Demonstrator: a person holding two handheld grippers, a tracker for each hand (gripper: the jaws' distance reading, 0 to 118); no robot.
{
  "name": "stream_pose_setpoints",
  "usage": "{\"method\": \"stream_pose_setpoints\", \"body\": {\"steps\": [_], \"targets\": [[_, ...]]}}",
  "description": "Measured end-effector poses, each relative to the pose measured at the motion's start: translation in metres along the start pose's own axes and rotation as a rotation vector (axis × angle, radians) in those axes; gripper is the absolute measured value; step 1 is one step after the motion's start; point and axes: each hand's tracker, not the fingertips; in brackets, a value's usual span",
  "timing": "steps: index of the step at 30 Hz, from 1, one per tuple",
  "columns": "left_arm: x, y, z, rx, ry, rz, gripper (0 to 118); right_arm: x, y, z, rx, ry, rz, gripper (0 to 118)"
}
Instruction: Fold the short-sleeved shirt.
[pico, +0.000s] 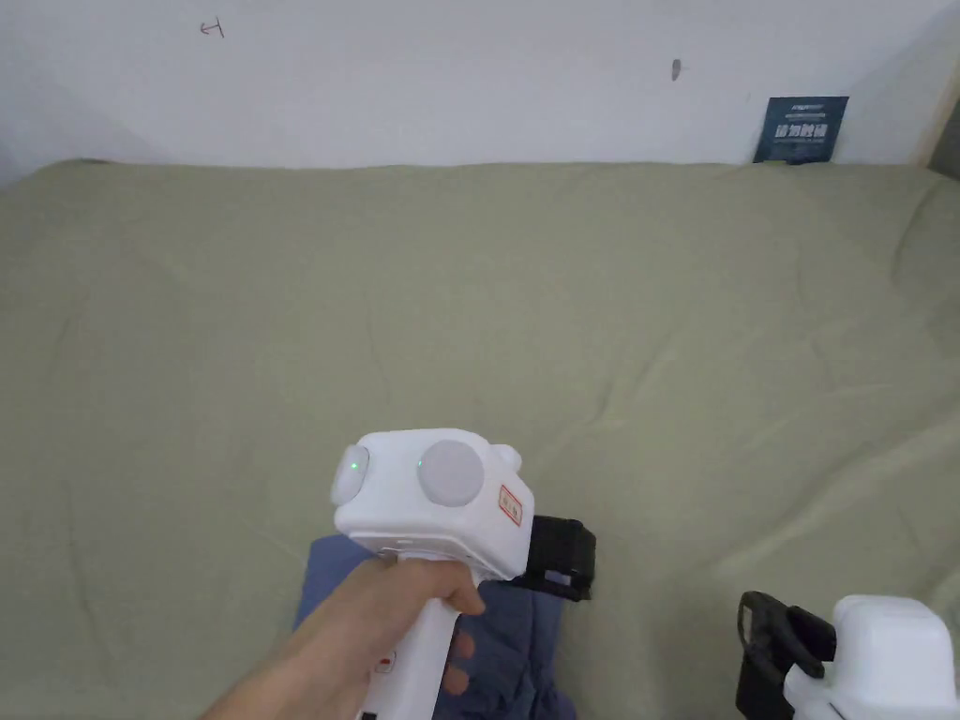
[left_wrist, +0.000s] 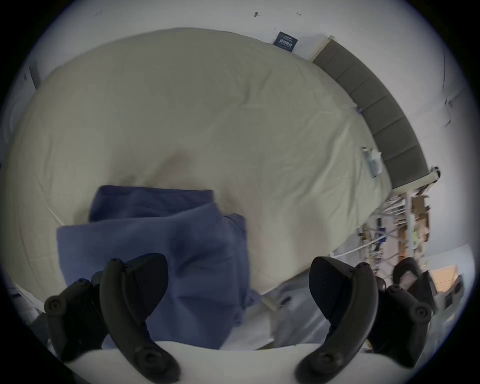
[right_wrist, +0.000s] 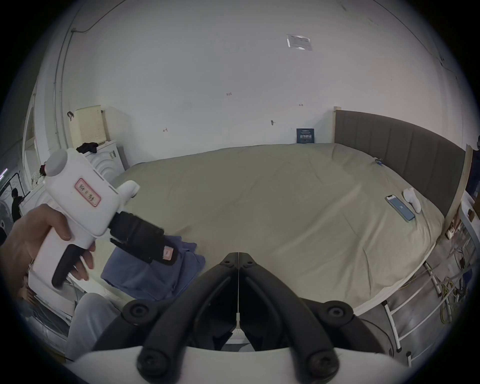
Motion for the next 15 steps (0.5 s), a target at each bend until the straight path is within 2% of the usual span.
{"method": "stream_pose_setpoints", "body": {"steps": [3, 4, 5, 8, 13, 15], "targets": [[-0.017, -0.003, 0.031, 0.025, -0.015, 0.003, 111, 0.002, 0.0, -0.001, -0.003, -0.006, -0.001, 3], [-0.027, -0.008, 0.044, 0.056, -0.032, 0.017, 106, 0.002, 0.0, -0.002, -0.003, -0.008, -0.003, 3], [-0.039, -0.013, 0.057, 0.121, -0.068, 0.024, 95, 0.002, 0.0, -0.004, -0.005, -0.008, -0.007, 3], [-0.075, -0.028, 0.072, 0.198, -0.156, 0.081, 0, -0.001, 0.0, -0.01, -0.01, 0.001, -0.014, 3], [-0.108, -0.036, 0.032, 0.151, -0.332, 0.078, 0, -0.009, -0.001, -0.02, -0.038, 0.023, -0.014, 3], [-0.109, -0.034, -0.001, 0.11, -0.371, 0.125, 0, -0.011, -0.002, -0.021, -0.047, 0.021, -0.017, 3]]}}
